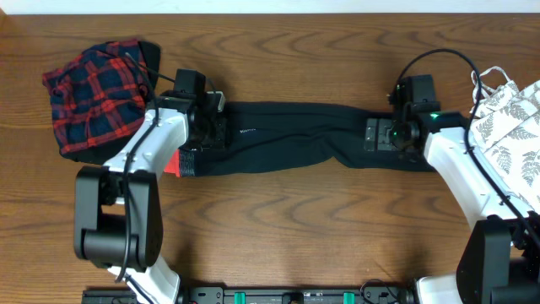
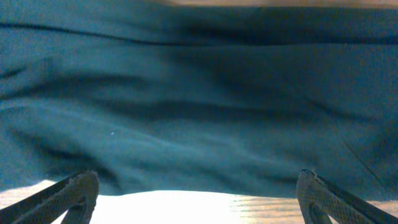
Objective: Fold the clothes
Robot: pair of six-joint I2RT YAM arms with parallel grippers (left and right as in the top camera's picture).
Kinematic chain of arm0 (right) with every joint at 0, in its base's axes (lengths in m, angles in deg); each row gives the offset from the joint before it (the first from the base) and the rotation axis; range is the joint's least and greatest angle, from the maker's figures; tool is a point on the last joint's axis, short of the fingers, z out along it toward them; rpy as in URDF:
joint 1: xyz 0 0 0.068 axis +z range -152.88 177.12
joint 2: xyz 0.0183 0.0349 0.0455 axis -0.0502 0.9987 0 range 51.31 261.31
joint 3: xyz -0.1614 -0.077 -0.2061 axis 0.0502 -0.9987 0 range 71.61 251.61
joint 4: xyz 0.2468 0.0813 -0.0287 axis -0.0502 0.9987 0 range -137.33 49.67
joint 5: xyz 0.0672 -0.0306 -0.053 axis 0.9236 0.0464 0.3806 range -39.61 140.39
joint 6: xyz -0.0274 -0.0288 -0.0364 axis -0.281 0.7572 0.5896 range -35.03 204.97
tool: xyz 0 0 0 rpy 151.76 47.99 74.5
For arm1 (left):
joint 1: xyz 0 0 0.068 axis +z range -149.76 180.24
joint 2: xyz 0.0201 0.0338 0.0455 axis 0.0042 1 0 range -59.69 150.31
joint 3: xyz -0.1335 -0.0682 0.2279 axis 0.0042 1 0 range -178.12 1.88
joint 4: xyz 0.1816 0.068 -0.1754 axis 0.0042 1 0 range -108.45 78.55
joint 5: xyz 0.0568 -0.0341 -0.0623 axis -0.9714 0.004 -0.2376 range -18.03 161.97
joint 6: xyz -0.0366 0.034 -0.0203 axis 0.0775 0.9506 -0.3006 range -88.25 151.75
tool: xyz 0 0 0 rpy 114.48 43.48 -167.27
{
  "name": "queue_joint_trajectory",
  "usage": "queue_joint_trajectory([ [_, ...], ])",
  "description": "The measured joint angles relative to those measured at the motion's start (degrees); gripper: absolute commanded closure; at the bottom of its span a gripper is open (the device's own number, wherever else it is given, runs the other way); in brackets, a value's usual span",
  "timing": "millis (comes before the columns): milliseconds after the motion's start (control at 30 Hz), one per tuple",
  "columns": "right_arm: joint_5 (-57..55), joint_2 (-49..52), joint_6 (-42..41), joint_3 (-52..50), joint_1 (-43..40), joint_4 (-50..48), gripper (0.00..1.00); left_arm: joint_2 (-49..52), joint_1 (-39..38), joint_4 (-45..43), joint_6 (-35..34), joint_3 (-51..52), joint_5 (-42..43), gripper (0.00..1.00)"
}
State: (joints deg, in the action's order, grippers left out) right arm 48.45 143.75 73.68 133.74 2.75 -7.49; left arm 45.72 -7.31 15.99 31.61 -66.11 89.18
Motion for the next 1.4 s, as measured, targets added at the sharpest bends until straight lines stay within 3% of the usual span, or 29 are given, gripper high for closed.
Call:
queue_joint_trajectory([
  [233, 0.35, 1.64, -0.55, 0.0, -4.24, -0.72, 0.01, 2.16, 0.0, -4.24, 0.0, 0.0, -2.67, 0.52],
  [533, 0.46, 14.05, 0.46, 0.11, -7.17, -3.96, 0.01, 4.2, 0.0, -4.02, 0.02, 0.0, -9.22, 0.52],
  [1400, 0.98, 14.64, 2.78, 1.27, -14.51, 1.11, 0.01, 5.07, 5.51, -1.97, -0.04, -0.46, -9.35, 0.52],
])
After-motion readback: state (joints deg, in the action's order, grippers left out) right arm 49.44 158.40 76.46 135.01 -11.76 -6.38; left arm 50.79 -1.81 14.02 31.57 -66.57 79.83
